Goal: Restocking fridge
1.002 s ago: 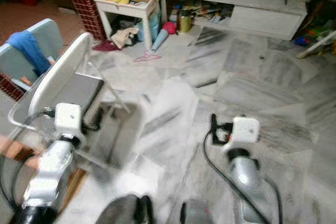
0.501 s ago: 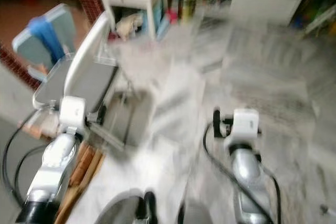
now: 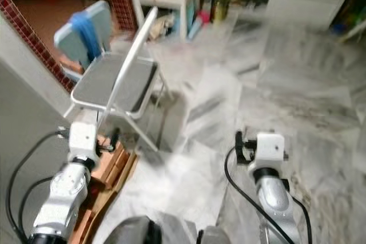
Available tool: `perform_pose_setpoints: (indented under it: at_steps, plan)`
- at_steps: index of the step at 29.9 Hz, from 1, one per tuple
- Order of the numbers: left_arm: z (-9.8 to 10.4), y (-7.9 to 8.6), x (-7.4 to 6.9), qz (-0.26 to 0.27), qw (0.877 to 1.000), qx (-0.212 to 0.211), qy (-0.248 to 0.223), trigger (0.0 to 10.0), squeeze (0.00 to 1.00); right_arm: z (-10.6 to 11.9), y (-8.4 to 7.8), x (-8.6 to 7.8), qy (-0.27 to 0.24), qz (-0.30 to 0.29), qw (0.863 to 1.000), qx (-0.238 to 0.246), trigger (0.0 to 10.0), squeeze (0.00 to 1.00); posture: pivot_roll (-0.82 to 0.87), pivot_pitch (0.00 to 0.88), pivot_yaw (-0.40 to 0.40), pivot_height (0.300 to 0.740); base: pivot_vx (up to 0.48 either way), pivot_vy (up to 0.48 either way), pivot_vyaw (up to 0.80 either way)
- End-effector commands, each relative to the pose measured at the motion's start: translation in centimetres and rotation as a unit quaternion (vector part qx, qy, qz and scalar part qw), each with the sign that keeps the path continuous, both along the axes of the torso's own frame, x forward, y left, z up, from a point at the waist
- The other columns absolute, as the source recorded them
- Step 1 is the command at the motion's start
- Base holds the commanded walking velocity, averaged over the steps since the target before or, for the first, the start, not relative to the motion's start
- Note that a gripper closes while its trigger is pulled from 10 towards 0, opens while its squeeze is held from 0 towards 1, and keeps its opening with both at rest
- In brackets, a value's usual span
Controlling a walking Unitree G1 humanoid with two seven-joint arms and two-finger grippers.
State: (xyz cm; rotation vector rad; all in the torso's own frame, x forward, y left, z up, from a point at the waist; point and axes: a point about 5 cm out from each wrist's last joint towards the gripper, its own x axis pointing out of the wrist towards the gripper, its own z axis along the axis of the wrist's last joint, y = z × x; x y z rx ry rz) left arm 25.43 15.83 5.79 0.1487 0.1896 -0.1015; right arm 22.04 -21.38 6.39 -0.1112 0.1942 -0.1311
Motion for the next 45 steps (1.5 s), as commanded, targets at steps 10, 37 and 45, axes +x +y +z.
perform_pose_setpoints:
  at_steps: [10,37,45]
  plan:
    - [1.3,0.5,0.7,0.019,0.999,0.014,-0.037,10.0,0.0,0.5,1.3,1.7,-0.017,0.039,0.999,0.005,10.0,0.0,0.02,0.086,-0.029,0.74,0.0,0.0,0.0]
    - [1.0,-0.5,0.4,-0.053,0.998,0.043,-0.015,10.0,0.0,0.8,0.9,1.9,-0.031,0.017,0.999,0.007,10.0,0.0,0.01,0.103,0.014,0.74,-0.191,0.277,0.0]
    - [1.4,-1.1,0.6,-0.07,0.996,0.043,-0.02,10.0,0.0,0.8,0.8,2.3,-0.033,0.015,0.999,0.003,10.0,0.0,0.01,0.1,0.013,0.74,-0.109,0.12,0.0]
